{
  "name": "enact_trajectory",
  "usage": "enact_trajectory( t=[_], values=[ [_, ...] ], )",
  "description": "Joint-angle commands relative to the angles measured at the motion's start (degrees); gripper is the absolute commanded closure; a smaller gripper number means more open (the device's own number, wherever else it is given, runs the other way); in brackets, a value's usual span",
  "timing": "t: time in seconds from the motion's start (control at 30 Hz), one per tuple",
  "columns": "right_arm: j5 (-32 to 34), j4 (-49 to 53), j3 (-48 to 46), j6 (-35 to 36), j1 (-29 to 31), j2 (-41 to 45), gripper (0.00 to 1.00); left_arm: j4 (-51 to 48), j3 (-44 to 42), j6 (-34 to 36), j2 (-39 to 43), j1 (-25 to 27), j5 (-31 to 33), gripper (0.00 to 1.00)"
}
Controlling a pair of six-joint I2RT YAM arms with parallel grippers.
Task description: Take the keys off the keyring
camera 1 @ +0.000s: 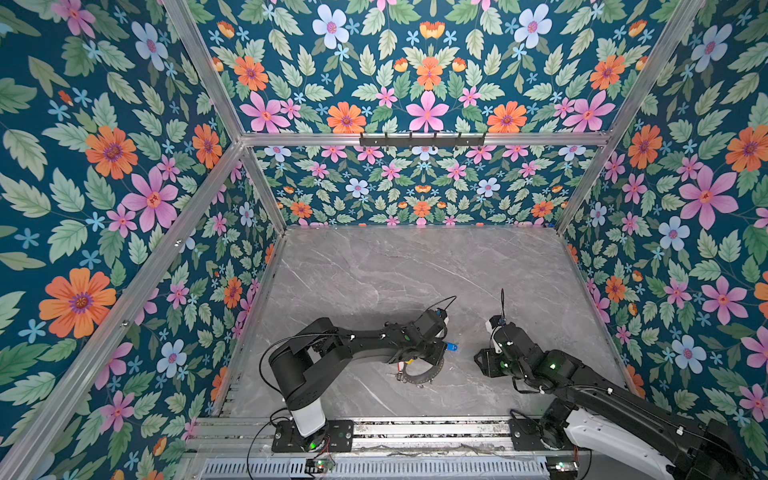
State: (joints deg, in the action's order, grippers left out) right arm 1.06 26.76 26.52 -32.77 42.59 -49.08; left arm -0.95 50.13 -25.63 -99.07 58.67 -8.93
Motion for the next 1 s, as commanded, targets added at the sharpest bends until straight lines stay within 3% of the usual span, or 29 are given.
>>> enact_trajectory(
  t=[0.0, 0.23, 0.63, 0.8, 0.97],
  values=[
    [0.35, -0.1, 0.62, 0.75, 0.04, -0.16, 0.48, -1.06, -0.16, 0.67, 0.95, 0.09, 1.49, 1.0],
    [-0.97, -3.92, 2.34, 0.65, 0.04, -1.47, 0.47, -1.32, -0.55, 1.65, 5.46, 0.01, 2.6, 1.0],
    [-7.41, -17.7, 5.42, 5.01, 0.04, 3.51, 0.47, -0.49, 0.27, 11.05, 23.9, -0.06, 5.59, 1.0],
    [-5.42, -21.82, 8.08, 6.61, 0.03, 5.48, 0.46, 7.17, -1.89, 15.64, 30.27, -0.06, 6.74, 1.0],
    [-4.44, -21.84, 12.42, 10.59, 0.04, 4.71, 0.45, 8.8, -1.17, 19.18, 33.99, -0.22, 7.04, 1.0]
  ],
)
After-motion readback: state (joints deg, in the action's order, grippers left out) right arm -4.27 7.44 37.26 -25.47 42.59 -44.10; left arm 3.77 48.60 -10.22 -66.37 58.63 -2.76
